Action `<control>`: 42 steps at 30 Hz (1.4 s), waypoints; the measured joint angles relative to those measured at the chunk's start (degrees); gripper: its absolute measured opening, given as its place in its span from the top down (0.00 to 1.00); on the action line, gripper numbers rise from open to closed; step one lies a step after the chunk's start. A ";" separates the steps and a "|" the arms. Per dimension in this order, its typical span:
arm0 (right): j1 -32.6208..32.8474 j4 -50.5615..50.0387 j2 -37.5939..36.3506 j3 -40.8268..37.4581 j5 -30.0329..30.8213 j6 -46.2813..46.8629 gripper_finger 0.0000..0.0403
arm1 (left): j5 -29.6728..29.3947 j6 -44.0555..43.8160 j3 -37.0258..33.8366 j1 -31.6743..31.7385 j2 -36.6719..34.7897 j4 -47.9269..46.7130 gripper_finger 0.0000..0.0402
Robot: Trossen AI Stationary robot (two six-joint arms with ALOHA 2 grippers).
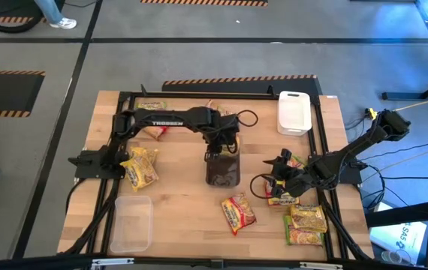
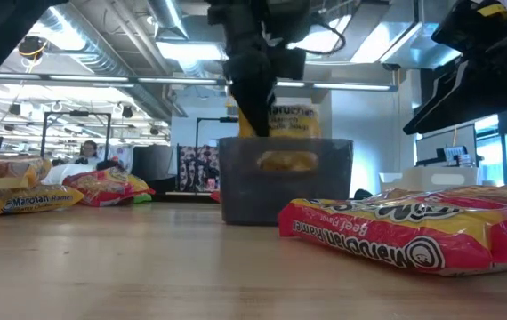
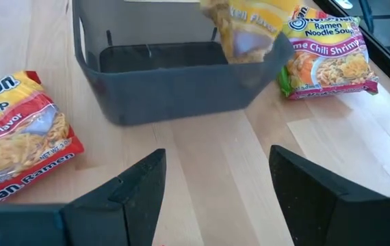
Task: Sort Maruchan noodles
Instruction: Put the yellow noodle pack into the black bin
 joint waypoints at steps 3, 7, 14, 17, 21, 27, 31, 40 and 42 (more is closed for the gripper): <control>0.00 -0.04 0.00 0.00 0.00 0.00 0.41 | 0.09 -0.02 -0.12 0.18 1.02 -0.32 0.68; 0.00 -0.04 0.00 -0.01 0.00 0.18 0.41 | 0.15 -0.26 -0.18 0.14 2.21 -0.34 0.68; 0.00 -0.14 0.02 -0.01 -0.44 0.37 0.41 | -0.03 -0.32 -0.10 -0.09 3.82 1.55 0.68; 0.00 -0.22 0.04 -0.01 -0.46 0.37 0.41 | -0.31 -0.01 -0.08 -0.07 4.08 1.42 0.68; 0.00 -0.22 0.04 -0.01 -0.47 0.39 0.41 | -0.30 0.28 -0.14 -0.07 4.52 1.03 0.68; 0.00 -0.22 0.04 -0.01 -0.48 0.39 0.41 | -0.30 -0.07 -0.12 -0.07 5.00 1.08 0.68; 0.00 -0.22 0.04 -0.01 -0.48 0.39 0.41 | -0.28 0.27 -0.12 -0.09 4.96 1.09 0.68; 0.00 -0.22 0.04 -0.01 -0.78 0.37 0.41 | -2.83 1.27 -0.12 -0.28 4.96 1.24 0.55; 0.00 -0.22 0.04 -0.01 -0.96 0.37 0.41 | -3.47 1.26 -0.12 -0.46 4.94 1.53 0.52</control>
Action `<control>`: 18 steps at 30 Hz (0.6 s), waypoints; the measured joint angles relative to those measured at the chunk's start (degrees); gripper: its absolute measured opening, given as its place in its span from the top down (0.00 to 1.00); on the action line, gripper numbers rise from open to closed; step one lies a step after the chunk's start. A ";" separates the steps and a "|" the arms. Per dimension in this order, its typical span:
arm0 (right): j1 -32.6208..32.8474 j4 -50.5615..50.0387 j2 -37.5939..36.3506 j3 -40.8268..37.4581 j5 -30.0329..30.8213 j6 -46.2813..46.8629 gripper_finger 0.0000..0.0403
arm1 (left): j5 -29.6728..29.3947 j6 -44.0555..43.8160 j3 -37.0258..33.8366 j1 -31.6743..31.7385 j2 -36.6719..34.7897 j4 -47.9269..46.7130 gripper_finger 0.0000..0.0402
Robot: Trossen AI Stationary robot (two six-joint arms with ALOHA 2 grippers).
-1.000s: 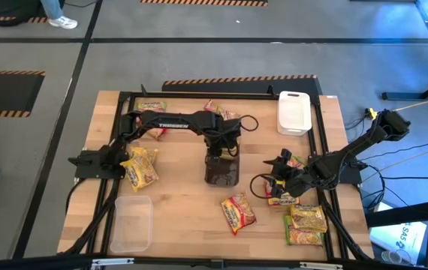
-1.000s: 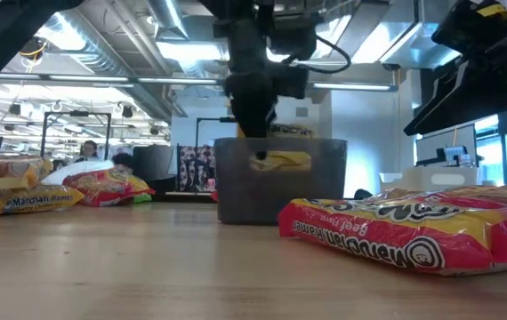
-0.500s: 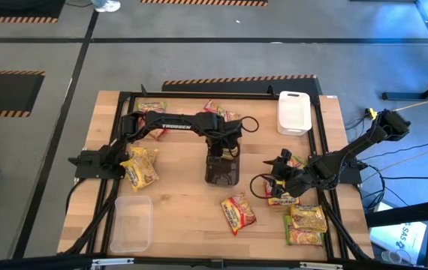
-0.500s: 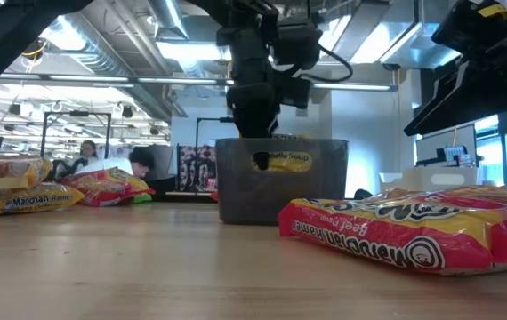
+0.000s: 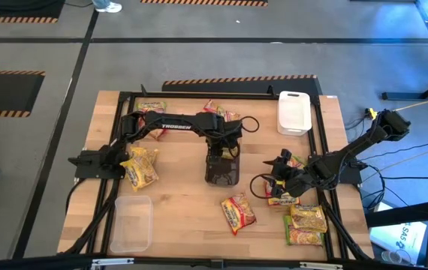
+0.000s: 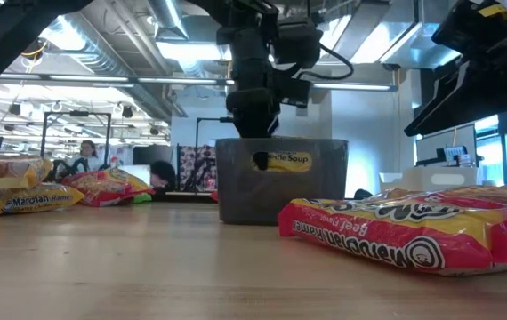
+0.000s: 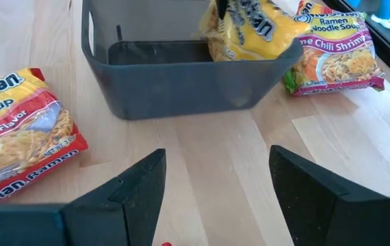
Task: Sort Maruchan noodles
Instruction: Put the yellow noodle pack into the black bin
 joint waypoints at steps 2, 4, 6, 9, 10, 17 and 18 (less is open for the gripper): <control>0.00 -0.02 0.00 0.00 0.00 0.00 0.41 | 0.09 -0.30 0.00 -0.07 -0.18 0.10 0.51; 0.00 -0.02 0.00 0.00 0.00 0.00 0.41 | 0.11 -0.73 0.00 -0.18 -0.97 -0.04 0.50; 0.00 -0.04 0.00 0.00 0.00 0.00 0.41 | 0.13 -0.89 0.15 -0.20 -1.40 0.09 0.50; 0.00 -0.02 0.00 0.00 0.00 0.00 0.41 | -0.07 -1.82 0.07 -0.20 -1.55 -0.54 0.50; 0.00 -0.02 0.00 0.00 0.01 0.00 0.41 | -0.16 -1.83 0.07 -0.20 -1.65 -0.41 0.50; 0.00 0.01 0.00 0.01 0.01 0.00 0.41 | -4.87 -3.07 0.07 0.12 -1.73 -0.30 0.51; 0.00 0.02 0.00 0.00 -0.01 0.00 0.41 | -5.09 -3.10 0.07 0.13 -1.73 -0.09 0.51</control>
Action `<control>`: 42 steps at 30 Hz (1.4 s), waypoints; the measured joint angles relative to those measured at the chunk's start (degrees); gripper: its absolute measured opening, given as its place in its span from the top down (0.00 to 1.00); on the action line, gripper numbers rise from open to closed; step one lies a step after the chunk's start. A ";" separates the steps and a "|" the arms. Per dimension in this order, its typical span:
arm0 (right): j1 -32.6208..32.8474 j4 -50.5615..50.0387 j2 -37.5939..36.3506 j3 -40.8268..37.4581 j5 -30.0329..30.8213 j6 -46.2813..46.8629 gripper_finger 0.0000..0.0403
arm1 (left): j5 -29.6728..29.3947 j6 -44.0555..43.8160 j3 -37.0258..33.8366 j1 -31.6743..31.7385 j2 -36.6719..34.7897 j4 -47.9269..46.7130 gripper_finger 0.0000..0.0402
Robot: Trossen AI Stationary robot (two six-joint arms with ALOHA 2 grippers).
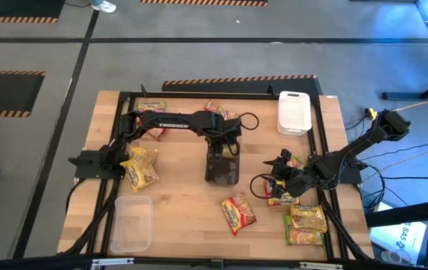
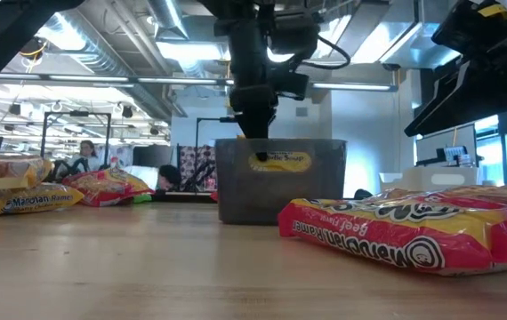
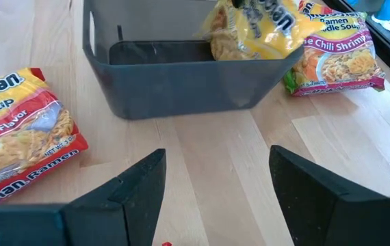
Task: Sort Maruchan noodles
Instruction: Put the yellow noodle pack into the black bin
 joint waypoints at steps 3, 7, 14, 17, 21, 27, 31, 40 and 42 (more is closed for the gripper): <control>0.00 0.00 0.00 0.00 -0.26 0.00 0.41 | -0.59 -0.37 0.00 -0.15 -0.34 0.12 0.51; 0.00 0.06 0.00 0.00 -0.43 0.00 0.41 | -0.70 -0.43 0.00 -0.56 -1.42 0.06 0.51; 0.00 0.13 0.00 0.01 -0.59 -0.01 0.41 | -0.82 -0.16 0.03 -0.90 -2.47 -0.40 0.51; 0.00 0.01 -0.02 0.00 -0.97 -0.28 0.41 | -0.95 -0.19 0.02 -1.53 -3.76 -1.15 0.51; 0.01 -0.13 -0.02 0.00 -0.62 -1.36 0.41 | -2.77 -2.84 0.04 -3.00 -6.09 -1.56 0.51; 0.09 -0.59 -2.38 1.58 -4.87 -2.46 0.41 | -2.85 -12.38 0.13 -8.14 -8.27 1.01 0.51; 0.09 -1.08 -4.49 1.92 -11.80 -2.98 0.41 | -2.26 -17.87 -1.05 -14.16 -8.09 3.19 0.51; 3.28 9.00 -1.45 1.95 -20.94 -1.41 0.41 | -6.02 -29.05 -10.92 -28.43 -7.89 22.51 0.51; 5.17 11.76 -0.24 1.92 -21.69 -0.99 0.41 | -7.53 -31.47 -13.18 -31.16 -7.82 26.95 0.51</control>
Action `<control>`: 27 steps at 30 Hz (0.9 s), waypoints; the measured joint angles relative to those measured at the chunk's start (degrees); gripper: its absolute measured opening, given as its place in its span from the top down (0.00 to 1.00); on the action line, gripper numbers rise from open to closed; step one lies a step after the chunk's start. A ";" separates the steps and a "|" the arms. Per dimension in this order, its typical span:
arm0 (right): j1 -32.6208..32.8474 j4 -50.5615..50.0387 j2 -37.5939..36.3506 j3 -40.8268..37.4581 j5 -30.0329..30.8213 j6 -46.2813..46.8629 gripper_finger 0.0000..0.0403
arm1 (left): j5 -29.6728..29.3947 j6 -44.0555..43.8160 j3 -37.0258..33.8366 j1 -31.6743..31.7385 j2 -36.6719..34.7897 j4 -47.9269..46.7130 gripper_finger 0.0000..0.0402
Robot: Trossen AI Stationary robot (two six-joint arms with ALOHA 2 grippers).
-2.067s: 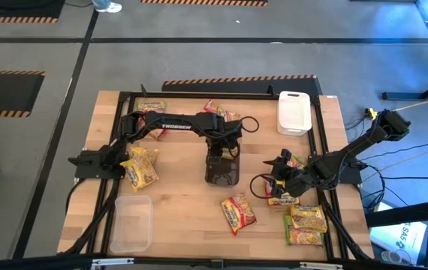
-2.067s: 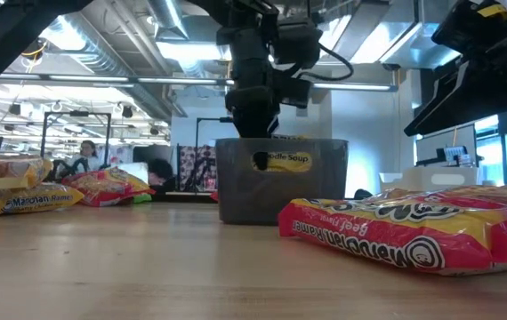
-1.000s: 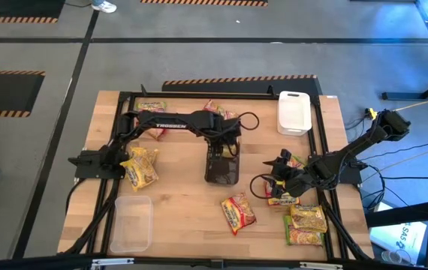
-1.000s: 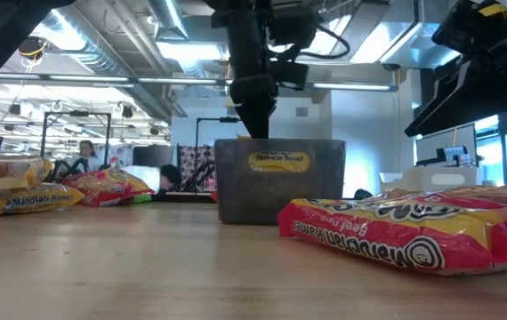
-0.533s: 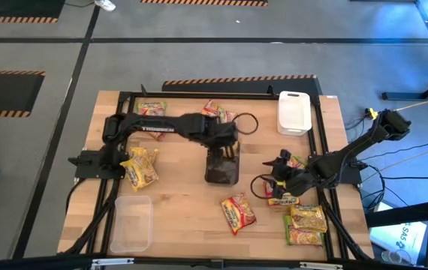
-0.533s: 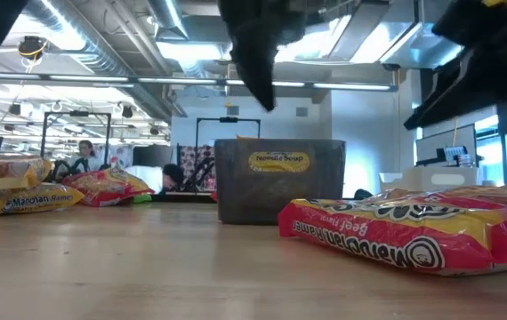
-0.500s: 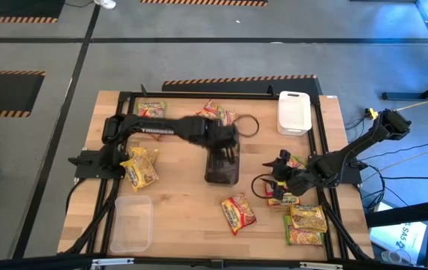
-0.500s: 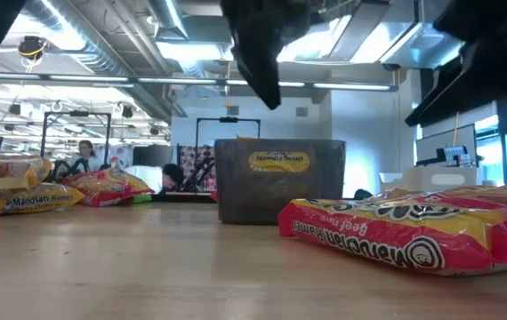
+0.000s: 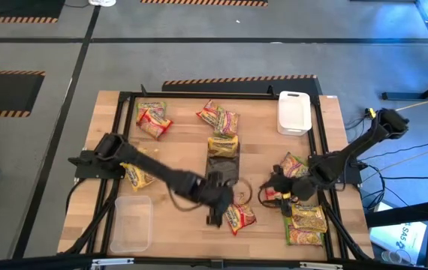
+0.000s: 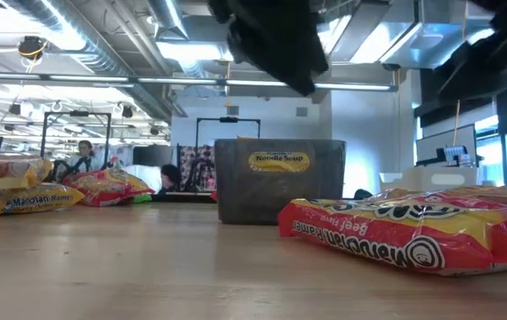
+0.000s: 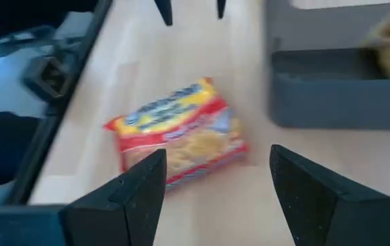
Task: Sort Maruchan noodles
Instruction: Put the yellow noodle pack into the black bin
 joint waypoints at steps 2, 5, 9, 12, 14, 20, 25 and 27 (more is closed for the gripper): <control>1.78 2.39 1.52 0.64 -1.29 1.59 0.41 | -1.50 -2.16 -1.69 -2.53 0.00 4.90 0.51; 5.38 2.34 3.30 2.68 -2.07 4.30 0.41 | -3.19 -4.04 -3.70 -6.03 0.00 12.56 0.51; 10.50 2.26 6.87 6.40 -1.41 7.07 0.41 | -3.74 -4.96 -6.66 -9.64 0.55 23.53 0.51; 13.83 0.11 10.50 10.77 -1.32 8.60 0.41 | -3.81 -5.02 -7.06 -11.60 0.85 30.06 0.51; 15.66 -4.04 13.09 14.52 -1.32 10.01 0.41 | -4.01 -5.02 -7.21 -12.65 0.96 31.77 0.51; 20.86 -25.23 21.71 29.56 -1.36 16.50 0.41 | -4.05 -4.98 -7.23 -14.69 1.05 34.34 0.51; 25.52 -43.57 26.96 39.71 -2.90 25.59 0.41 | -4.35 -4.95 -7.23 -15.47 1.05 34.61 0.51; 27.27 -48.79 28.03 41.78 -3.39 29.99 0.41 | -4.33 -4.93 -7.23 -15.55 1.05 34.65 0.51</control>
